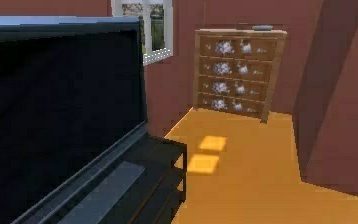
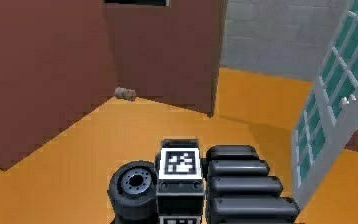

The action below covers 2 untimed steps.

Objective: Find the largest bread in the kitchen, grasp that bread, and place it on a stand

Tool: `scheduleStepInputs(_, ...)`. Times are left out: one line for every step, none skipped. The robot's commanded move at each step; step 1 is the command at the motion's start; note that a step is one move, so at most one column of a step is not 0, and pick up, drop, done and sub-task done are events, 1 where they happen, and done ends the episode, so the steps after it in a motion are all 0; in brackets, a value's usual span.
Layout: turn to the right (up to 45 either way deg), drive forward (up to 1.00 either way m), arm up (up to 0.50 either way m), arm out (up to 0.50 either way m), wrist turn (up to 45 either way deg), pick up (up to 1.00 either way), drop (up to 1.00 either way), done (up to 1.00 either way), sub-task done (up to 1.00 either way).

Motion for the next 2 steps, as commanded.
scheduleStepInputs(30.0, 0.0, 0.0, 0.0, 0.0, 0.0, 0.0, 0.0, 0.0)
scheduleStepInputs(3.0, 0.0, 0.0, 0.0, 0.0, 0.0, 0.0, 0.0, 0.0)
